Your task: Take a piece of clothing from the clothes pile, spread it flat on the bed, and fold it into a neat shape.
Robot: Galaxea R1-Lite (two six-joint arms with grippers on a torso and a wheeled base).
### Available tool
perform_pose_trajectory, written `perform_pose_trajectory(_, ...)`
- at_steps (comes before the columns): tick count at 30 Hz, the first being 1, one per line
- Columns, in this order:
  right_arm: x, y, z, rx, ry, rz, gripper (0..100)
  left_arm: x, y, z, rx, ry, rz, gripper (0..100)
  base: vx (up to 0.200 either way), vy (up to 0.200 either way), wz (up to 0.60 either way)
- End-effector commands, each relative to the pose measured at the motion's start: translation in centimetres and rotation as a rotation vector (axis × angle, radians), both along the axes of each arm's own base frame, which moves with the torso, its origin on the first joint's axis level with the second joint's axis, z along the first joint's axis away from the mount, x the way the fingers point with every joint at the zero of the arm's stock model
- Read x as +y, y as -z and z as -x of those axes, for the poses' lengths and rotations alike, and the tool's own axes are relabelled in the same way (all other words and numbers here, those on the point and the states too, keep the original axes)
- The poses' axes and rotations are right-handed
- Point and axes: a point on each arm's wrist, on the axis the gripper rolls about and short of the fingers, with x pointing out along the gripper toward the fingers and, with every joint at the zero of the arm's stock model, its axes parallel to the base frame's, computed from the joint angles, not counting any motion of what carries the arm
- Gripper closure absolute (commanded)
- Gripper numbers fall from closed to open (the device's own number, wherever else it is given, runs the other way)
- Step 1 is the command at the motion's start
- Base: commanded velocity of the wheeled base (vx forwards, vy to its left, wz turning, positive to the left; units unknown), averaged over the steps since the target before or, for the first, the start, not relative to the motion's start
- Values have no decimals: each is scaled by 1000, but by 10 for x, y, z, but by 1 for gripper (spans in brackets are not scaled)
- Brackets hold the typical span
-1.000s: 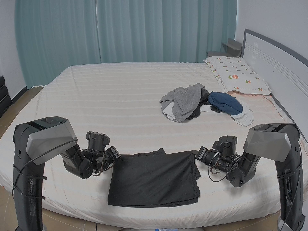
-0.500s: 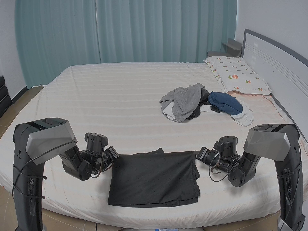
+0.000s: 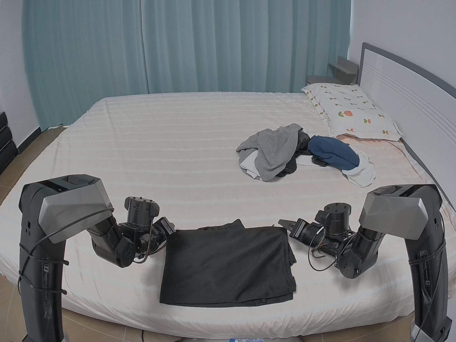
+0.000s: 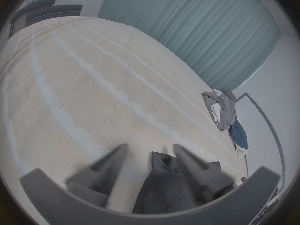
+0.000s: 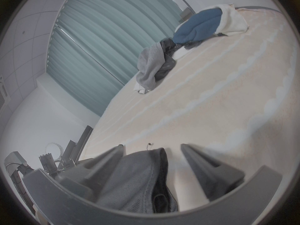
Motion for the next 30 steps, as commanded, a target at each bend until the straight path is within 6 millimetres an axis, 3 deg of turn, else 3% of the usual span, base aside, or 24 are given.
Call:
perform_pose_trajectory(1,-6,-13,12,8,1,4,0,3,-2,6,21,-27,42,0,0,0,0)
perform_pose_trajectory(5,-12,-30,37,35,-20,1,0,10,-17,13,18,-34,110,0,0,0,0)
perform_pose_trajectory(9,-13,-29,66,112,-79,15,0,11,-25,21,30,-1,158,0,0,0,0)
perform_pose_trajectory(18,-5,-36,101,167,-168,38,0,11,-25,22,45,-7,188,0,-200,0,0)
perform_pose_trajectory(23,0,-32,105,174,-199,61,0,10,-22,22,51,1,187,0,0,0,0)
perform_pose_trajectory(30,5,-27,96,162,-200,58,0,10,-23,22,49,2,186,0,0,0,0)
